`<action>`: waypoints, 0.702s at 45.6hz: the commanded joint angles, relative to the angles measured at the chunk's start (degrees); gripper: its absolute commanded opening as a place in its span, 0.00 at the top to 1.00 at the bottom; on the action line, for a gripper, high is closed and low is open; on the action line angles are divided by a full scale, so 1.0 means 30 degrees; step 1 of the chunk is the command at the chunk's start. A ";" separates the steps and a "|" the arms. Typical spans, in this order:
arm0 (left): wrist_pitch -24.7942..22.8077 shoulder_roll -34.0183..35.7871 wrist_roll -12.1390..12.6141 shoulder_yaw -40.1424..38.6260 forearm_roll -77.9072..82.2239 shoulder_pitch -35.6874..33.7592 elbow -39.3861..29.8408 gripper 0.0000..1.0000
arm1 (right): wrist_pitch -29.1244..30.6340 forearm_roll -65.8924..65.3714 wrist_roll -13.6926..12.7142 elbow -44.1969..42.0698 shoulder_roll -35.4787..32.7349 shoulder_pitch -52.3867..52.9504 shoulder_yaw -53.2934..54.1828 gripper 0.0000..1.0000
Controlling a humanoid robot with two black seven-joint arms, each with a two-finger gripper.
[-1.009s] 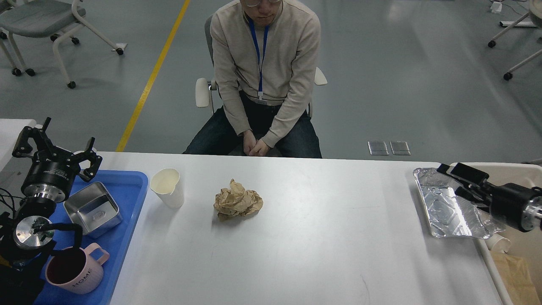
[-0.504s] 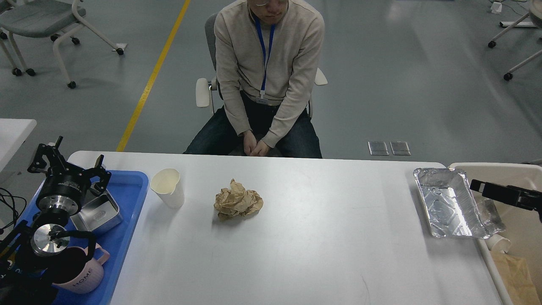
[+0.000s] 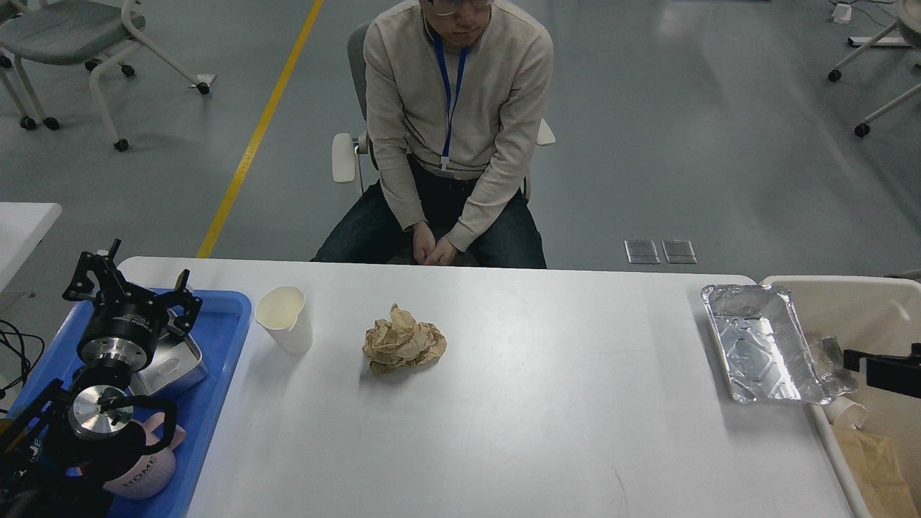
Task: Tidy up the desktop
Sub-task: 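Lower the right gripper to the edge of the foil tray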
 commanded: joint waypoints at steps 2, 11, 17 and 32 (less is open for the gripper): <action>0.0262 -0.0311 0.0049 -0.0001 -0.0001 -0.0062 -0.0025 0.03 | -0.0001 0.0205 -0.0034 -0.0074 -0.0121 -0.0001 -0.0221 0.00; 0.0028 -0.0311 0.0078 0.0087 0.0028 0.0026 -0.0346 0.03 | 0.0087 0.0643 -0.0385 -0.0250 0.0172 -0.0001 -0.1012 0.00; 0.0174 -0.0165 0.0078 0.0379 0.0028 0.0289 -0.1284 0.03 | 0.0467 0.2954 -0.0473 -0.0279 0.0173 0.0028 -0.1188 0.00; 0.0321 -0.0311 0.0107 0.0585 0.0028 0.0641 -0.1402 0.03 | 0.0702 1.0981 -0.0532 -0.1627 0.2134 -0.0498 -0.1393 0.00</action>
